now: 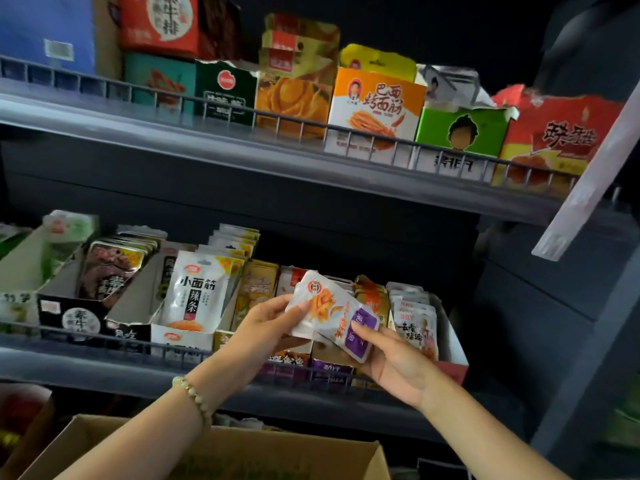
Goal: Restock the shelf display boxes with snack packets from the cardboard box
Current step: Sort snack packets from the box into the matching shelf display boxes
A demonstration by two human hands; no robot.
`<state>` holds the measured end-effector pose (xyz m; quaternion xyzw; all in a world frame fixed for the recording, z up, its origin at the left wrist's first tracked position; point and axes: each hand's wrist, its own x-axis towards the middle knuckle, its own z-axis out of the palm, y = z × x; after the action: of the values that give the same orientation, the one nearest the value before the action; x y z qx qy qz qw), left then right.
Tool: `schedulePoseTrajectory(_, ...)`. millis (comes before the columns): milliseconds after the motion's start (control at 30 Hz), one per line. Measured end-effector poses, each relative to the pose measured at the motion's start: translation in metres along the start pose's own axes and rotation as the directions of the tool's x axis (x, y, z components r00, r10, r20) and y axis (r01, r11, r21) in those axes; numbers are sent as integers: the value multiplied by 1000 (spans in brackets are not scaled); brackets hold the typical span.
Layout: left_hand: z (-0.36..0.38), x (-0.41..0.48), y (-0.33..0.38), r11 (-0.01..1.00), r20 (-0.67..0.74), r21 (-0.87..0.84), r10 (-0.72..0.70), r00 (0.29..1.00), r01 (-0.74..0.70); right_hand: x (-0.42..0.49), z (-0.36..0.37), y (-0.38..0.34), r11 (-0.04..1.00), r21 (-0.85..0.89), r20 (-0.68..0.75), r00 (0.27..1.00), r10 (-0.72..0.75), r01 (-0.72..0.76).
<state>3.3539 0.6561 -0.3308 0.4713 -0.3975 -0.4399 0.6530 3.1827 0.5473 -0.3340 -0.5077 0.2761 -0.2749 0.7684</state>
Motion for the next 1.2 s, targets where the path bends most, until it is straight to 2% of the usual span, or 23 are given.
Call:
schedulePoseTrajectory(133,-9,2,2,978,37,-200,-43,998,50,6,16,2,990,140,58,998,-27,19)
schedulePoseTrajectory(300,-14,11,-1,948,104,-312,-41,994,72,19,12,-7,993,113,-15,999,-40,41)
schedulePoseTrajectory(367,-14,19,-3,961,123,-268,-34,992,66,21,6,-14,996,23,-76,993,-89,91)
schedulePoseTrajectory(433,-15,29,-7,999,79,-41,-14,997,17,22,-1,-24,970,-188,-162,969,-187,156)
schedulePoseTrajectory(500,-19,40,-15,947,25,316,55,998,-60,26,-12,-38,881,-436,-225,925,-307,186)
schedulePoseTrajectory(600,-28,53,-33,669,105,728,109,989,-151,37,-28,-61,693,-696,-206,871,-446,190)
schedulePoseTrajectory(667,-29,59,-43,487,169,859,20,985,-157,50,-32,-72,525,-832,-91,888,-451,181)
schedulePoseTrajectory(733,-26,63,-48,338,204,925,-55,977,-175,64,-30,-76,352,-926,-1,930,-367,138)
schedulePoseTrajectory(800,-22,67,-52,241,238,947,-76,968,-214,79,-25,-73,234,-967,37,962,-270,102)
schedulePoseTrajectory(933,-21,76,-63,217,240,951,-59,969,-222,101,-17,-58,10,-995,93,978,-186,97)
schedulePoseTrajectory(1033,-20,81,-69,162,255,957,-62,965,-242,113,-15,-41,-20,-992,128,982,-139,126)
schedulePoseTrajectory(1200,-25,85,-74,235,270,940,-61,961,-249,123,-24,-23,-61,-984,175,955,-241,165)
